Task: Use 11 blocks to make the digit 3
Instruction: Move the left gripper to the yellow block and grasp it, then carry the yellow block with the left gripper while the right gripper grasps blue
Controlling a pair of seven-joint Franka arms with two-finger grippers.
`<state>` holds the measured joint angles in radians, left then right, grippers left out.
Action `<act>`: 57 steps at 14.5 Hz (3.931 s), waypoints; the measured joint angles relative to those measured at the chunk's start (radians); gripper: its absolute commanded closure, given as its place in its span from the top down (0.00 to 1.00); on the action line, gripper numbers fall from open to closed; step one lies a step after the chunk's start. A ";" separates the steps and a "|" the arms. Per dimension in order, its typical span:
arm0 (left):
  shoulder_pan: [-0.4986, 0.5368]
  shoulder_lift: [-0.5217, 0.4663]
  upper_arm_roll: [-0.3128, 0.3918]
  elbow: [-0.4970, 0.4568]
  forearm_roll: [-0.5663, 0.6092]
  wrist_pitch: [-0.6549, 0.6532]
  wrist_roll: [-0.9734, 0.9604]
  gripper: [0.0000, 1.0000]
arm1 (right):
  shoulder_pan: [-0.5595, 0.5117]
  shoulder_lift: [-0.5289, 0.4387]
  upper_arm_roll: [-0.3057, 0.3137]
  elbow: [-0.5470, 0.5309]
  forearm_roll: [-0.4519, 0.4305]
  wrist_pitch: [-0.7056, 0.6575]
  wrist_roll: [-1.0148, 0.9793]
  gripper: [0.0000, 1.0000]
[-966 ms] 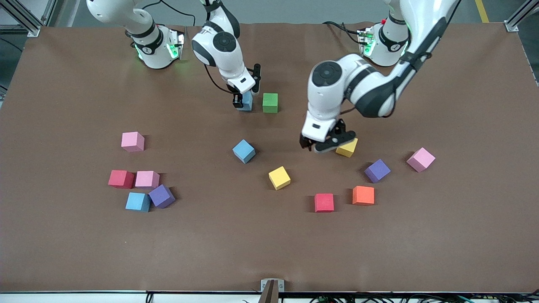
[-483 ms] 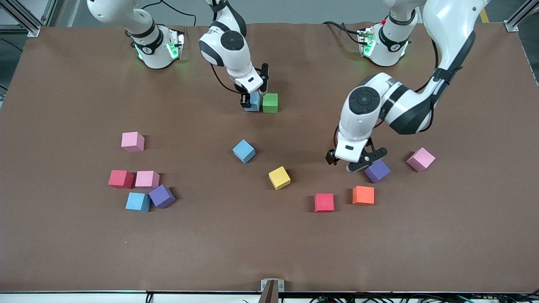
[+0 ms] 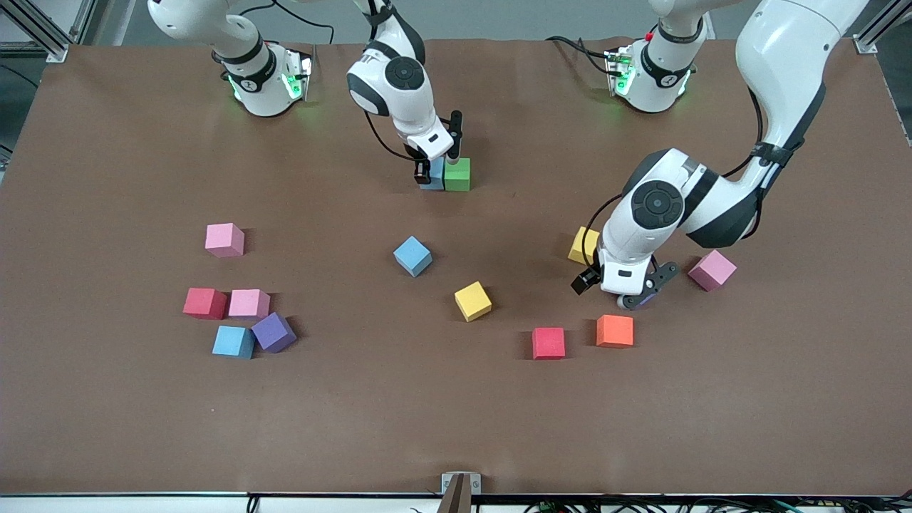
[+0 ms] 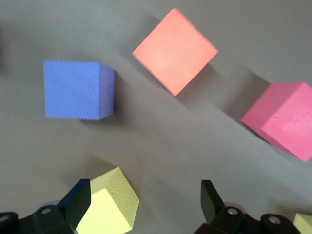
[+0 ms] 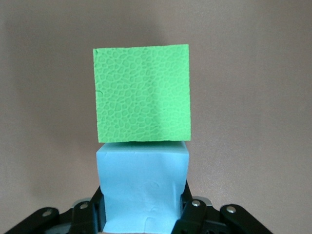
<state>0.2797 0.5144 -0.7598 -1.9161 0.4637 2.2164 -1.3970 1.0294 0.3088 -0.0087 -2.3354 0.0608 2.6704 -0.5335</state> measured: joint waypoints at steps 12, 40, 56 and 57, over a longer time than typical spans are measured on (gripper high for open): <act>0.080 -0.048 -0.016 -0.169 0.000 0.005 -0.433 0.99 | 0.003 0.007 -0.002 0.013 0.000 -0.014 0.001 0.63; 0.079 -0.053 -0.251 -0.307 0.000 0.141 -0.932 0.23 | -0.217 -0.005 -0.089 0.427 0.018 -0.508 0.025 1.00; -0.131 0.019 -0.335 -0.324 -0.009 0.159 -1.352 0.23 | -0.199 0.213 -0.102 0.466 0.112 -0.269 0.122 1.00; -0.144 0.023 -0.321 -0.320 -0.009 0.162 -1.351 0.23 | -0.199 0.219 -0.105 0.466 0.112 -0.258 0.125 1.00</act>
<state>0.1353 0.5378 -1.0808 -2.2365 0.4547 2.3780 -2.7481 0.8304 0.5283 -0.1137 -1.8695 0.1723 2.4128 -0.4089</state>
